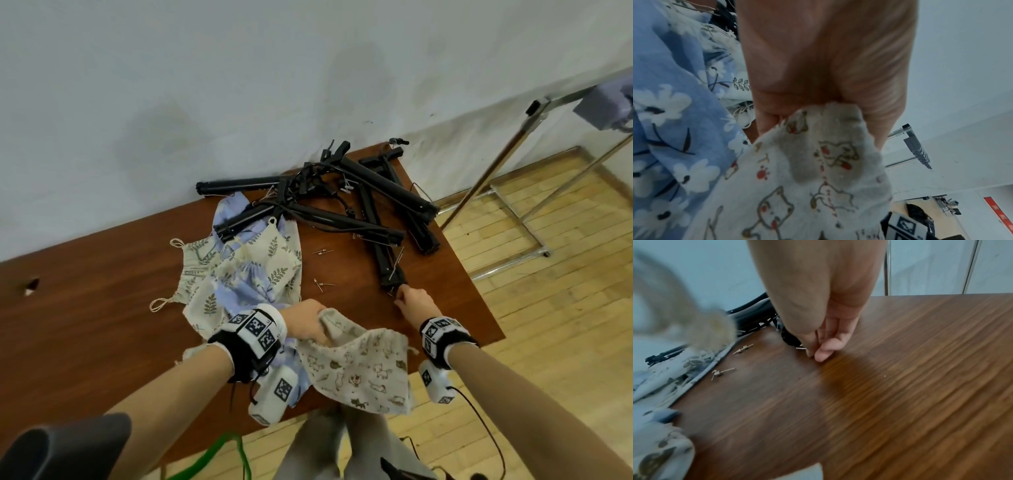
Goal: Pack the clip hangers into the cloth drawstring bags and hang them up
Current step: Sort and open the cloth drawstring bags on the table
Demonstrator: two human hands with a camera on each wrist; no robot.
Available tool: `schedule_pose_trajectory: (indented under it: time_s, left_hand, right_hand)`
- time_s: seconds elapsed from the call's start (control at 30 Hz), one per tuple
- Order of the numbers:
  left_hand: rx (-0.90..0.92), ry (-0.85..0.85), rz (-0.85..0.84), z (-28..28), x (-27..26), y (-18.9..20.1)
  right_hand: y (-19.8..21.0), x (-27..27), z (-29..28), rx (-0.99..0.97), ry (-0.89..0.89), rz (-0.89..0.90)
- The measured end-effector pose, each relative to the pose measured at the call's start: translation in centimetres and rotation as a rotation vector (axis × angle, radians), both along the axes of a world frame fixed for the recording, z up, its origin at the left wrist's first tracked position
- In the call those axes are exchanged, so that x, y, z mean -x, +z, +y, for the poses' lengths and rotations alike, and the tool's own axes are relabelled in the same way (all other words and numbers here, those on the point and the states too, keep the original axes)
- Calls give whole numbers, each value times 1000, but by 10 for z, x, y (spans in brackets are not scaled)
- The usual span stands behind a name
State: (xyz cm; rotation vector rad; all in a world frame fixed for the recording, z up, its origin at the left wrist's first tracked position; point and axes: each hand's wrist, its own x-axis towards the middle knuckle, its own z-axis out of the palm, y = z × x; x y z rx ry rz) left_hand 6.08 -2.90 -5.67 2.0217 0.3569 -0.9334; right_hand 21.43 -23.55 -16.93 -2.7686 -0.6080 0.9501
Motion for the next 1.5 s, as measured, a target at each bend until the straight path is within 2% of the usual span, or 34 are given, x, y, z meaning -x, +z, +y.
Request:
schedule_pose_trajectory:
  time_s: [0.1,0.17,0.27,0.33,0.4,0.47,0.57,0.7,0.9,1.03,1.2,1.4,1.5]
  left_hand:
    - [48,13,-23,1,0,3]
    - [58,2,-53,1,-1,10]
    - [95,-19,-81,2,-4,18]
    - [128,-18,-97,2,-6,28]
    - [184,-30,-111,0,-9,39]
    - [208,-46,-129,1,-11,49]
    - [134,-52,-171,8,-12,57]
    - [2,-60,-182,30,-9,64]
    - [-39,-143,-103,36,0,62]
    - [-59,-208,-71,30,-2,61]
    - [-5,-240,-74,22,-8,70]
    - [7,-52,-168,28,-29,87]
    - [92,-124,-134,29,-45,99]
  right_hand:
    - [7,0,-1,-33,45,72]
    - [30,3,1,-179,13,157]
    - [95,14,7,-522,-44,315]
    - [139,27,10,-714,2,523]
    - [171,44,11,-778,104,638]
    - [184,60,14,-710,219,570]
    - [180,72,18,-523,362,373]
    - [172,72,14,-263,473,300]
    - [182,72,13,-151,522,206]
    - [189,73,6,24,680,-23]
    - [201,67,-9,12,650,-173]
    - [246,37,-30,149,658,-199]
    - [262,24,-38,183,604,-316]
